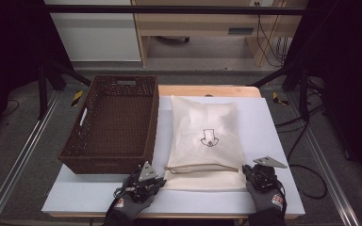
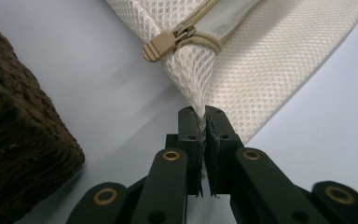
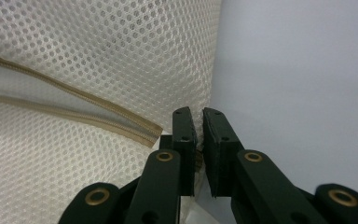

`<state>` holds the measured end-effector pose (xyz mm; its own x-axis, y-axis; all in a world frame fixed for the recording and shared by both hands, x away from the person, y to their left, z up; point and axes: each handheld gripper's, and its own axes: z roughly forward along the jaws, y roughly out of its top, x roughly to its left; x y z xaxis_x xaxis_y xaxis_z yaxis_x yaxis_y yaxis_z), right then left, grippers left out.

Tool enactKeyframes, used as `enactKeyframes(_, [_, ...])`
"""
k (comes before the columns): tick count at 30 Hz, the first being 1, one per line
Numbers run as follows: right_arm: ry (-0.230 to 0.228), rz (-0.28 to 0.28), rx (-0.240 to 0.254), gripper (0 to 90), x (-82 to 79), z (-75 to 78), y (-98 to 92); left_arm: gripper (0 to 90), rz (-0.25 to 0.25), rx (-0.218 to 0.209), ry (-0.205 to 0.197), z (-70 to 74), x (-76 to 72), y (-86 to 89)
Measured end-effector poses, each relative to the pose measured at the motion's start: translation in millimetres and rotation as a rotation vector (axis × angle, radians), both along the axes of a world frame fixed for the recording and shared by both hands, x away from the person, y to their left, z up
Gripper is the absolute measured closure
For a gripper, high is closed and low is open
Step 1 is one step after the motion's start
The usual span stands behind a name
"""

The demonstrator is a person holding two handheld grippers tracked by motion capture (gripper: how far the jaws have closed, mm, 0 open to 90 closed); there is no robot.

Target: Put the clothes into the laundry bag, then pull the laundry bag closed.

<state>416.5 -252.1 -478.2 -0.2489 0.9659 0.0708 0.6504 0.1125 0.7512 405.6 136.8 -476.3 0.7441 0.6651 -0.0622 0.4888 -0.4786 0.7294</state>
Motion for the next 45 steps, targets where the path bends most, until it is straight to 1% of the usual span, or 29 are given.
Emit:
enactKeyframes(2, [0.005, -0.008, 0.011, 83.7, -1.7, 0.8, -1.6, 85.1, -0.002, 0.009, -0.008, 0.9, -3.7, -0.1])
enactKeyframes(5, [0.013, -0.003, 0.006, 82.8, -2.1, -0.6, -0.1, 84.8, -0.005, 0.015, -0.015, -2.4, -4.6, -0.4])
enactKeyframes(7, [0.002, 0.002, 0.005, 80.0, -3.0, 0.2, 0.4, 84.3, -0.004, 0.008, -0.016, -4.2, -3.4, -0.2])
enactKeyframes(8, [-0.007, 0.001, 0.008, 77.2, -3.5, 0.6, -0.2, 84.1, -0.003, 0.006, -0.018, -5.0, -3.4, -0.3])
enactKeyframes(11, [-0.056, 0.007, 0.037, 65.6, -6.6, 5.9, -0.5, 83.8, -0.002, 0.005, -0.026, -5.9, -2.7, -1.2])
enactKeyframes(14, [-0.121, 0.037, 0.043, 59.3, -9.7, 15.5, 4.1, 83.6, -0.006, 0.003, -0.029, -6.6, -1.6, -1.6])
enactKeyframes(16, [-0.152, 0.062, 0.058, 55.9, -12.2, 22.6, 8.4, 83.4, -0.005, 0.005, -0.035, -7.0, -2.4, -2.0])
enactKeyframes(19, [-0.187, 0.084, 0.092, 53.7, -14.8, 31.5, 15.6, 83.3, -0.002, 0.003, -0.036, -7.3, -2.7, -2.1])
enactKeyframes(21, [-0.199, 0.094, 0.100, 52.6, -16.0, 36.1, 21.0, 83.4, -0.004, -0.002, -0.033, -7.6, -2.1, -1.4])
enactKeyframes(23, [-0.207, 0.107, 0.092, 50.9, -17.3, 41.7, 29.4, 83.3, -0.003, -0.002, -0.032, -7.5, -2.2, -1.6])
enactKeyframes(26, [-0.223, 0.134, 0.103, 49.9, -18.8, 49.4, 41.2, 83.4, -0.004, 0.001, -0.032, -7.3, -2.0, -1.8])
enactKeyframes(28, [-0.229, 0.167, 0.114, 49.7, -19.6, 54.5, 49.9, 83.4, -0.006, -0.003, -0.030, -7.5, -1.6, -1.7])
enactKeyframes(32, [-0.232, 0.201, 0.130, 49.0, -19.3, 56.8, 61.4, 83.4, -0.008, -0.004, -0.027, -7.4, -1.2, -1.5])
enactKeyframes(34, [-0.235, 0.206, 0.123, 48.6, -19.5, 57.4, 66.1, 83.4, -0.009, -0.004, -0.027, -7.4, -1.1, -1.4])
enactKeyframes(39, [-0.233, 0.226, 0.122, 47.5, -20.1, 58.9, 75.8, 83.4, -0.009, -0.004, -0.027, -7.4, -1.0, -1.4])
enactKeyframes(45, [-0.236, 0.273, 0.118, 47.6, -20.5, 63.7, 91.7, 83.4, -0.013, -0.007, -0.023, -7.5, -0.5, -0.8])
